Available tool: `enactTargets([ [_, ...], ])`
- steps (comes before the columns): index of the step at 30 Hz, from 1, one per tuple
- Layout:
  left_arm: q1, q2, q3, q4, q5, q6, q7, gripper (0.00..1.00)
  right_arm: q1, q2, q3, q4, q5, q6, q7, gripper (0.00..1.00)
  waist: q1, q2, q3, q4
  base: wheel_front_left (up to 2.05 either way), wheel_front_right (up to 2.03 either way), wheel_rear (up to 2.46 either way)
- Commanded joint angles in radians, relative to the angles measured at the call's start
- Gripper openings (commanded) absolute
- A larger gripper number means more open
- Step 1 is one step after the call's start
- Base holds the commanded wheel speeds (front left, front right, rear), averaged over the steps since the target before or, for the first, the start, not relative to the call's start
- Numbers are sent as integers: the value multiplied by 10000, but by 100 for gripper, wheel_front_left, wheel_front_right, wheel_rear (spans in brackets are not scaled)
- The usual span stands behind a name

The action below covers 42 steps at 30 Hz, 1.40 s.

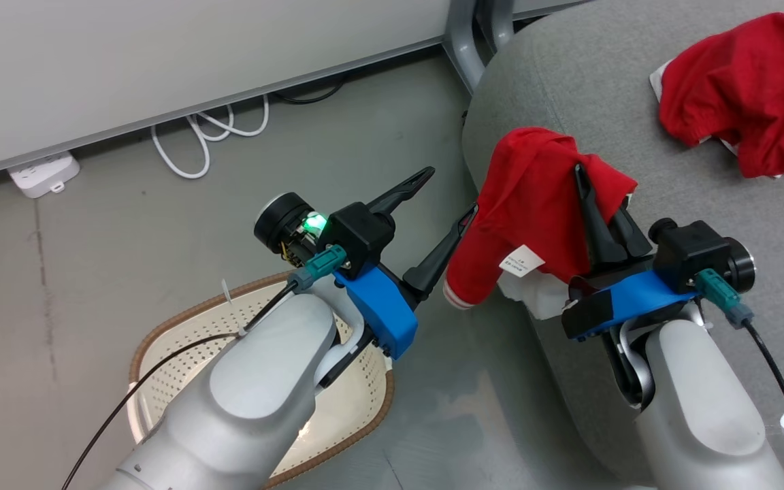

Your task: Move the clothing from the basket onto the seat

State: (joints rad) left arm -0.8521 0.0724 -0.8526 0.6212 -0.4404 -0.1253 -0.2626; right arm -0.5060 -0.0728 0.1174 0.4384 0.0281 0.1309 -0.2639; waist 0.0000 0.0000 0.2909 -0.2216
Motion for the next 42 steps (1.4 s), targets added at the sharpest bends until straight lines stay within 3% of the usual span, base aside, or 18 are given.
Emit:
enactTargets([
  [1,-85,69,-56,-20,32,18,-33,100,157,8,-126,-137,-1,-3,-9,0,0,0,158,-311,0,0,0],
  [11,-181,115,-293,-191,110,55,-17,100,592,111,-1124,-755,2,-3,-9,0,0,0,444,-1240,0,0,0],
  [22,-90,63,-655,-218,93,48,27,100,1276,133,-2059,-1156,54,-3,-9,0,0,0,655,-1682,0,0,0],
  [33,-169,80,-794,-234,51,62,21,100,1372,155,-2093,-1233,-33,-3,-9,0,0,0,740,-1704,0,0,0],
  [42,-337,368,-761,-369,99,192,76,100,141,-636,-1490,-2145,-399,-3,-9,0,0,0,1142,-1611,0,0,0],
])
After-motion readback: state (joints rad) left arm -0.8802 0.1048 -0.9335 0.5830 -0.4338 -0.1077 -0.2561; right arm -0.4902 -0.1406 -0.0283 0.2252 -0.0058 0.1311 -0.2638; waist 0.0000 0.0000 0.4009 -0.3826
